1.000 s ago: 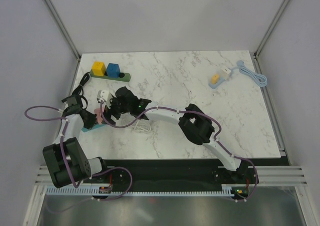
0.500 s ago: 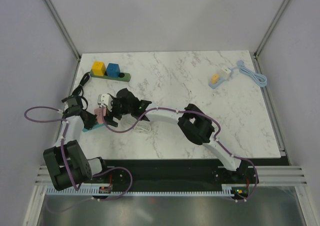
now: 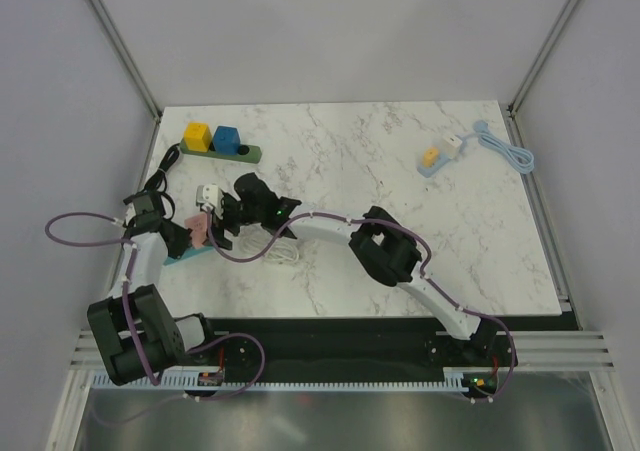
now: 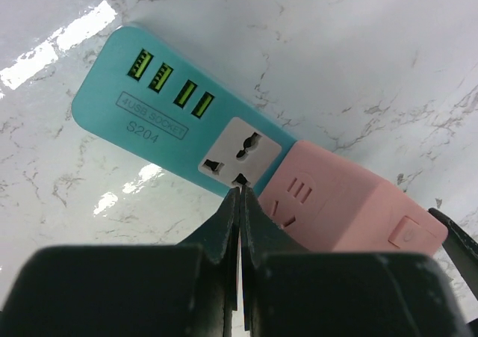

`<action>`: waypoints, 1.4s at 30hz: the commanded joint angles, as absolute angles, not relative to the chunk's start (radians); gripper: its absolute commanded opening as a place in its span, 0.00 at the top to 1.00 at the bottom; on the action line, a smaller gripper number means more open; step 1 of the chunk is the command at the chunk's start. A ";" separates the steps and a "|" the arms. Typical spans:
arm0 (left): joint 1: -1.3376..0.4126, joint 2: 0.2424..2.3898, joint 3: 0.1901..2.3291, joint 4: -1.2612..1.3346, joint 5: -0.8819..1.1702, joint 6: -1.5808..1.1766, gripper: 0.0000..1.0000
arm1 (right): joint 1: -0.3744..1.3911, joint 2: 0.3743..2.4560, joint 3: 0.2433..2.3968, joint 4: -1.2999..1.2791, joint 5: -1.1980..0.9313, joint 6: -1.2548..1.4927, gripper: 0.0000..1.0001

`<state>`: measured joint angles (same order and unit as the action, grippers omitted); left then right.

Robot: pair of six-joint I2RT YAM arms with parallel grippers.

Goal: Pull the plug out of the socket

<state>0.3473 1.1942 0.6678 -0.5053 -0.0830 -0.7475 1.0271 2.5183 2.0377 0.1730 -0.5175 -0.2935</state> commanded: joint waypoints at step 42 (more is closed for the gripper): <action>0.406 1.302 0.678 -0.503 -0.064 -0.788 0.98 | 1.051 2.405 1.890 0.291 -0.436 -0.210 0.61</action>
